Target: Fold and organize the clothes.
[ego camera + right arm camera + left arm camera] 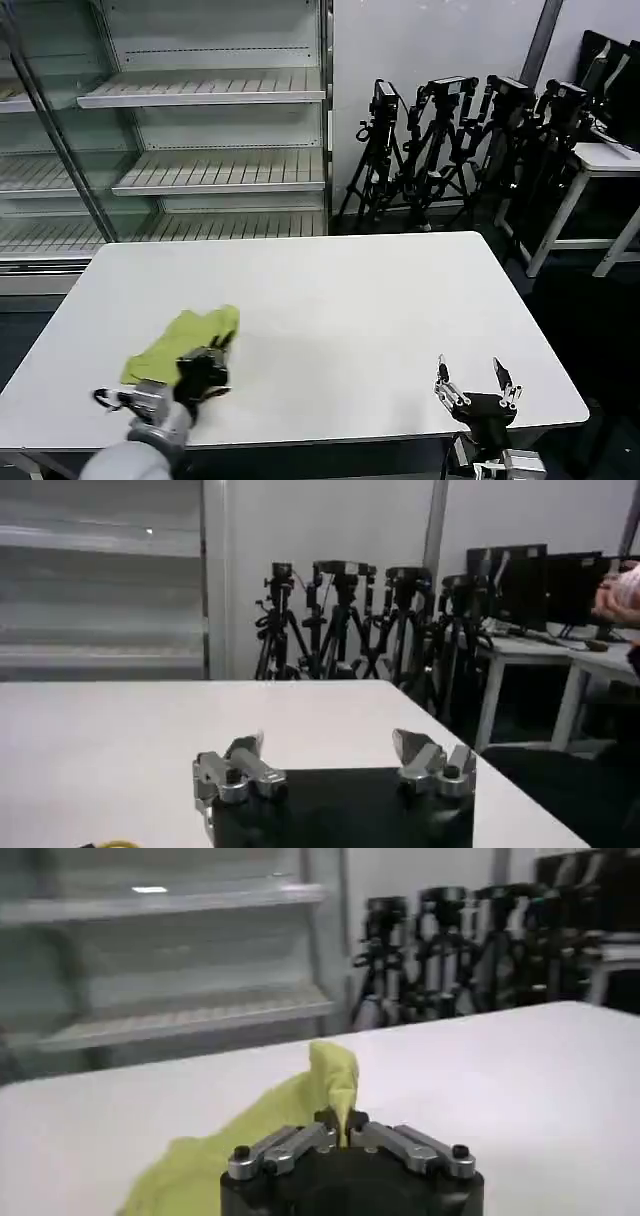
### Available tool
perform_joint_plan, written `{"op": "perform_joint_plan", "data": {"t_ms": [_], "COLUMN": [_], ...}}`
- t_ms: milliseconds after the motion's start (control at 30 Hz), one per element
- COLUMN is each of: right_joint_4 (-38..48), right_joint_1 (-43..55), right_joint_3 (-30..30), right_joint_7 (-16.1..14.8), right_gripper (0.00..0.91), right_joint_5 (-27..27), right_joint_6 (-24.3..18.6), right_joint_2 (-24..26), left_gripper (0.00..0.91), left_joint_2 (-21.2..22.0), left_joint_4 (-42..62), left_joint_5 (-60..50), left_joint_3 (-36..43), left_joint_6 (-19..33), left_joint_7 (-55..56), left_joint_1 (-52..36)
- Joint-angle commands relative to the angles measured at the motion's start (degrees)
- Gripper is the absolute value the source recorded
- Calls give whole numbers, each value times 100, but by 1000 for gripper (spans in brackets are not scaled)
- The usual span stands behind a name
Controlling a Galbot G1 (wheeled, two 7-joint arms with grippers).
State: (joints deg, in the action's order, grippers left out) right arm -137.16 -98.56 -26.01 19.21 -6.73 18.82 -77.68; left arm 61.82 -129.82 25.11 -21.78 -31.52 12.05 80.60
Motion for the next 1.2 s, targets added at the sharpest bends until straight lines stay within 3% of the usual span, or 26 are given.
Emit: {"op": "perform_joint_plan", "data": {"t_ms": [33,367,600,633,667,700,900,1000,1200], "right_joint_4": [57,50,-6,-14,-26,-30,-33,53,160], "right_joint_1": [-11,-46,-87,-86,-77,-75,-83,26,166], "right_joint_3": [44,44,15,-4,-26,-31,44,83,292], "right_joint_7": [3,-51,-61,-64,-72,-80,-290,-306,-309], "right_gripper": [907,907,907,907,907,907,907,907,907], "right_joint_5": [46,168,277,278,272,271,439,428,436], "right_joint_6": [-3,-16,-62,-67,-72,-80,-204,-209,-208], "right_joint_2": [-22,-50,-44,-44,-56,-61,-34,-31,-58], "left_gripper": [30,40,40,312,655,907,907,907,907], "left_joint_2": [1102,2039,2638,2680,2714,2800,2864,2851,2826], "left_joint_4": [503,1443,2227,2231,2220,2183,1708,1318,456], "left_joint_5": [-276,408,91,100,115,122,493,1125,1352], "left_joint_3": [1665,2268,2492,2483,2468,2454,2344,2284,1739], "left_joint_6": [-128,-49,266,252,244,290,680,711,608], "left_joint_7": [243,733,537,490,445,310,-252,-357,-306], "left_joint_1": [-821,-1607,-1963,-1974,-1979,-1974,-1714,-1341,-518]}}
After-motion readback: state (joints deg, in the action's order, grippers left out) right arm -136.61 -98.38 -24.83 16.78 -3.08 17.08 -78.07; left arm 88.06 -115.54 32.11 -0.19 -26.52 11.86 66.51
